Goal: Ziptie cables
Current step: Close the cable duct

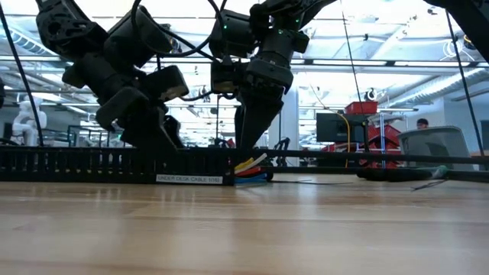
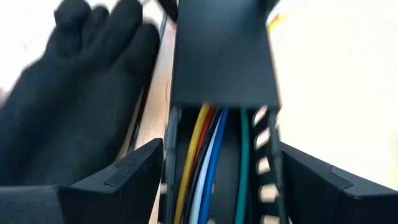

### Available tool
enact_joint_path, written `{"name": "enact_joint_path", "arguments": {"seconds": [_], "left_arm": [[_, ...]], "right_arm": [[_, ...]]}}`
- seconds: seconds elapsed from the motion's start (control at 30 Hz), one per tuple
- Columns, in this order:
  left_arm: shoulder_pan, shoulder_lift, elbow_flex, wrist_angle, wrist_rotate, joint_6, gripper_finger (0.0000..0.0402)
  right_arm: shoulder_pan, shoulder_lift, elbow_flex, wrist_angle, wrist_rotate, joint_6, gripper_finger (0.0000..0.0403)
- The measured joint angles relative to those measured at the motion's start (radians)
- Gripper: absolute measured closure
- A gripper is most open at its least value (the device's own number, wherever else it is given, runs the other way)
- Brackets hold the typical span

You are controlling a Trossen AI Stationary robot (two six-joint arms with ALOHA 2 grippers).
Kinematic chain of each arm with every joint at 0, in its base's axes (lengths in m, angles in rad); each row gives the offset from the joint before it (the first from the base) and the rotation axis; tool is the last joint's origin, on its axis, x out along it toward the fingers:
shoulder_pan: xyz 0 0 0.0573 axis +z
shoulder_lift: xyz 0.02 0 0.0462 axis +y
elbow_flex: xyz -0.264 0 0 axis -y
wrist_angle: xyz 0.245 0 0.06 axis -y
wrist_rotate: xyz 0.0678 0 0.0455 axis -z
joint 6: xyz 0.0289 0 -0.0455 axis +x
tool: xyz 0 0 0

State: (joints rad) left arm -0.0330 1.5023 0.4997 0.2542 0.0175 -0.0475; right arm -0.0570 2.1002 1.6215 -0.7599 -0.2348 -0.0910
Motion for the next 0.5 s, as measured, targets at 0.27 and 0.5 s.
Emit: {"name": "enact_joint_path", "arguments": {"seconds": [0.27,0.5], "left_arm": [[0.000,-0.007,0.001,0.007,0.002,-0.001,0.0120],[0.000,-0.023,0.001,-0.011,0.004,-0.019,0.0121]], "right_arm": [[0.000,0.000,0.000,0.000,0.001,0.000,0.0147],[0.000,0.000,0.000,0.000,0.001,0.000,0.0147]]}}
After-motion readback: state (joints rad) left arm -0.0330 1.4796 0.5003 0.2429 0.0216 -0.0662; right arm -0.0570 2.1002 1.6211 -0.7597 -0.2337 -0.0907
